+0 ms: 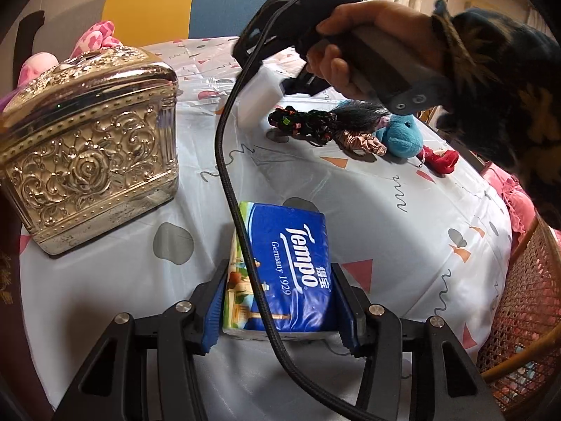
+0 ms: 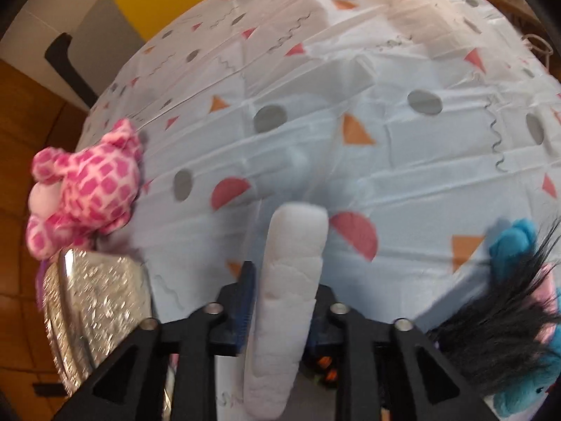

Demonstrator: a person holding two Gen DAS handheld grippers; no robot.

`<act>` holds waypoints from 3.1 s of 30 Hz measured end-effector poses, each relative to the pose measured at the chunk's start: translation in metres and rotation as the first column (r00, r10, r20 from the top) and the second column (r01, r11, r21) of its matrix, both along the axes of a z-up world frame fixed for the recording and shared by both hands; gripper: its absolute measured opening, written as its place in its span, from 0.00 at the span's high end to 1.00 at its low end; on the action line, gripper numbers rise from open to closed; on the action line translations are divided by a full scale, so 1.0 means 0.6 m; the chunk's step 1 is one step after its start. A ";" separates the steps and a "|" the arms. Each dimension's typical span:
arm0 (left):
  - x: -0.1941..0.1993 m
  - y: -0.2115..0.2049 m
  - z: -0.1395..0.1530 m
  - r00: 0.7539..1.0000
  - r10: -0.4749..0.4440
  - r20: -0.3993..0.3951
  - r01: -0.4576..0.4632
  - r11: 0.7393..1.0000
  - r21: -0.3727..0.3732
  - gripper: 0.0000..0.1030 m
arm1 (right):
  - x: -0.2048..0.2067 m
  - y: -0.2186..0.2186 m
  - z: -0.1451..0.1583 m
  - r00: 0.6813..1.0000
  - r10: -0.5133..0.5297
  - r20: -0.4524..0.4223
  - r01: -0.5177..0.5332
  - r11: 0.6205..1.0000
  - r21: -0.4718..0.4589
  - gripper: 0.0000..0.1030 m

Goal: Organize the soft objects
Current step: 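Grasp the white sponge block with the right gripper while the left gripper holds the Tempo pack, then carry the Tempo pack to the gold tray with the left gripper while the right gripper lifts the sponge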

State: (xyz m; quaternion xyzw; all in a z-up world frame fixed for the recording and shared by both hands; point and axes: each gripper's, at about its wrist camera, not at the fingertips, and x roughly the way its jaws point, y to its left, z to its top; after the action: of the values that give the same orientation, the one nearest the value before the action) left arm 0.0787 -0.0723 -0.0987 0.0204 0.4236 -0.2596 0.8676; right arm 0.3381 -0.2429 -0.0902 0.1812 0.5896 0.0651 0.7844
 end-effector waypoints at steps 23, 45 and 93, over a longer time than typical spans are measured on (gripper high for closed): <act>-0.005 -0.011 -0.005 1.000 -0.017 0.025 0.015 0.997 0.075 0.48 | -0.180 -0.063 0.084 0.978 -0.037 0.207 0.028 0.998 0.048 0.81; 0.075 -0.066 0.064 0.999 0.043 -0.020 -0.041 0.995 0.093 0.50 | -0.287 -0.203 0.095 0.909 -0.246 0.337 0.214 0.968 0.128 0.81; -0.026 0.394 0.192 0.740 0.637 0.215 -0.657 0.753 0.030 0.49 | -0.272 -0.121 0.064 0.958 -0.034 0.284 0.087 0.981 -0.173 0.81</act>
State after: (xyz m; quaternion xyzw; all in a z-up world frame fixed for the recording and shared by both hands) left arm 0.0632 0.1644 0.0163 -0.0584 0.3317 0.0836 0.9378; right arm 0.1750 -0.3152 -0.0520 0.1151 0.4703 0.0114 0.8749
